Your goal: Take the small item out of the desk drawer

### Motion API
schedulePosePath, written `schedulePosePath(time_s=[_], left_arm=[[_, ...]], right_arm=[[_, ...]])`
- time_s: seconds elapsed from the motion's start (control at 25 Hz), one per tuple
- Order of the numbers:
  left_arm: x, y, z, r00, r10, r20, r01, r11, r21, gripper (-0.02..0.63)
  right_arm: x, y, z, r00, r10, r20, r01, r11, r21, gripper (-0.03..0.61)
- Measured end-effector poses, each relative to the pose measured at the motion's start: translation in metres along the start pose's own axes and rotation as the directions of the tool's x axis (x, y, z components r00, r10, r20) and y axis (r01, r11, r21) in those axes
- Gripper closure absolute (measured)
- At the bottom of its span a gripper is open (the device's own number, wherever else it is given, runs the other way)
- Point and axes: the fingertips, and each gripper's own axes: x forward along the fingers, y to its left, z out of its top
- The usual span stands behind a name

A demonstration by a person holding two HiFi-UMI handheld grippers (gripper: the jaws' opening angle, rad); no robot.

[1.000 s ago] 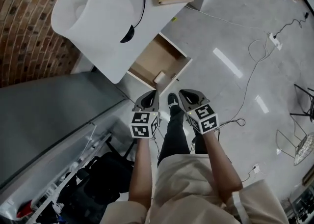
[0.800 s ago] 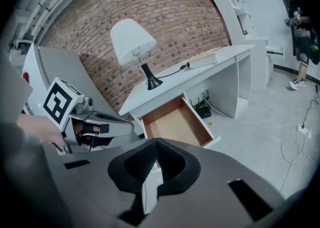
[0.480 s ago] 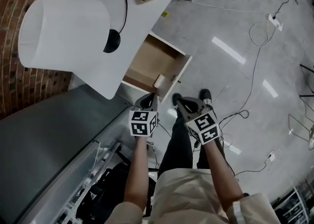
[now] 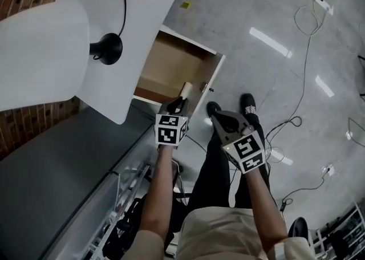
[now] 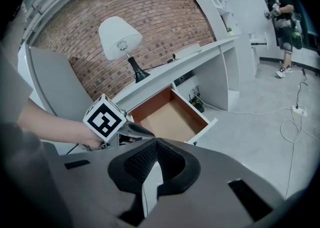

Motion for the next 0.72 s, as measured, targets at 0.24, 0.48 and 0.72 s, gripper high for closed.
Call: schedulePosePath(time_s=[0.24, 0.48, 0.72], left_arm=[[0.035, 0.01, -0.011, 0.997, -0.006, -0.077, 0.011, 0.998, 0.068, 0.493], [0.073, 0.011, -0.018, 0.989, -0.013, -0.146, 0.037, 0.987, 0.159, 0.468], [0.091, 0.014, -0.032, 0.968, 0.007, -0.252, 0.047, 0.977, 0.207, 0.456]], right_arm=[[0.008, -0.015, -0.01, 0.999, -0.037, 0.039, 0.038, 0.999, -0.028, 0.554], [0.021, -0.025, -0.018, 0.997, -0.037, 0.064, 0.038, 0.999, -0.011, 0.554], [0.032, -0.025, -0.019, 0.998, -0.018, 0.059, 0.019, 0.999, -0.025, 0.554]])
